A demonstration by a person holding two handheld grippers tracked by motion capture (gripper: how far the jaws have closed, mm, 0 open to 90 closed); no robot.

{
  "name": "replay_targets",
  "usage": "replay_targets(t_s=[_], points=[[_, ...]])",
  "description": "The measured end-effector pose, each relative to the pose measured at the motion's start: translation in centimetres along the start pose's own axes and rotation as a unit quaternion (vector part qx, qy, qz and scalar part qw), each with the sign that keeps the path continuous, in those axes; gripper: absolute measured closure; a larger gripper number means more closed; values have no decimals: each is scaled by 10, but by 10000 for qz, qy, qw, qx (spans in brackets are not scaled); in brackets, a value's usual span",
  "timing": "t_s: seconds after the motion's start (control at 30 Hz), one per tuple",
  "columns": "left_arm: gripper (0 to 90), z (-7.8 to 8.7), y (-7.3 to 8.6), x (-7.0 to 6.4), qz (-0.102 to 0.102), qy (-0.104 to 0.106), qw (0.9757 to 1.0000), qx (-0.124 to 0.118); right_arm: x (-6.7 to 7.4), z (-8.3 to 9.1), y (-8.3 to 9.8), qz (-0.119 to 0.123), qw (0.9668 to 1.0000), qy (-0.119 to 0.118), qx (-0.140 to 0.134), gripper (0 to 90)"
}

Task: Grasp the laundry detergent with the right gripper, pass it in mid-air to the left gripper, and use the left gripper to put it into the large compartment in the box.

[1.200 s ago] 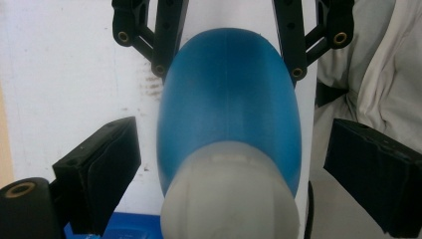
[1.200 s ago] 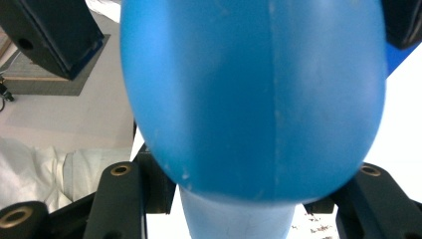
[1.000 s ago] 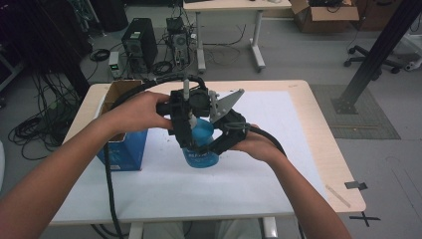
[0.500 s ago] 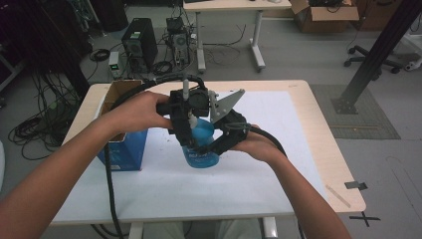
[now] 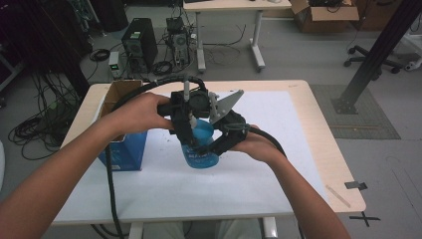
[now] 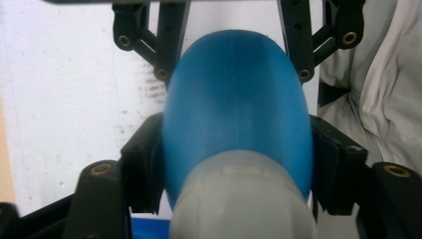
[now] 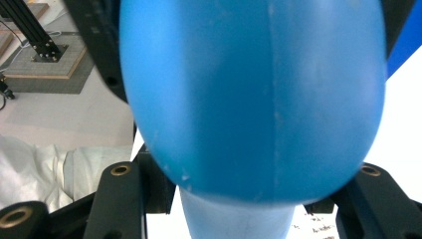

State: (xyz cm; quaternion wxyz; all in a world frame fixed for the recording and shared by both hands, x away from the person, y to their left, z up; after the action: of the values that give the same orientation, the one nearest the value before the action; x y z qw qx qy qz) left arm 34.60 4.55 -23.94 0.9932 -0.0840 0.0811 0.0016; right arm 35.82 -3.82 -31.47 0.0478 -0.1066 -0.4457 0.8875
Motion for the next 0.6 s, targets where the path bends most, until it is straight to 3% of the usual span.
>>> replay_targets(t_s=[0.6], points=[[380, 3, -3, -3, 74, -13, 10000, 53, 2, 2, 0, 40, 10000, 5, -85, 434]])
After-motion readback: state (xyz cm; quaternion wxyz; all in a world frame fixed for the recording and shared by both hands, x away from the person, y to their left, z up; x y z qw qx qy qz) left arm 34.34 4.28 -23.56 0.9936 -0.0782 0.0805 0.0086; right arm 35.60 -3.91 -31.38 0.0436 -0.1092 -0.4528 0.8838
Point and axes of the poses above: each handheld gripper's, and its own axes: z roughly backward along the jaws, y roughly out of its underside, x roughly to its left, the point moved 5 cm from there along -z, roughly forward along the jaws, and after that the axes turned 15 degrees about y, right-handed, at the moved point
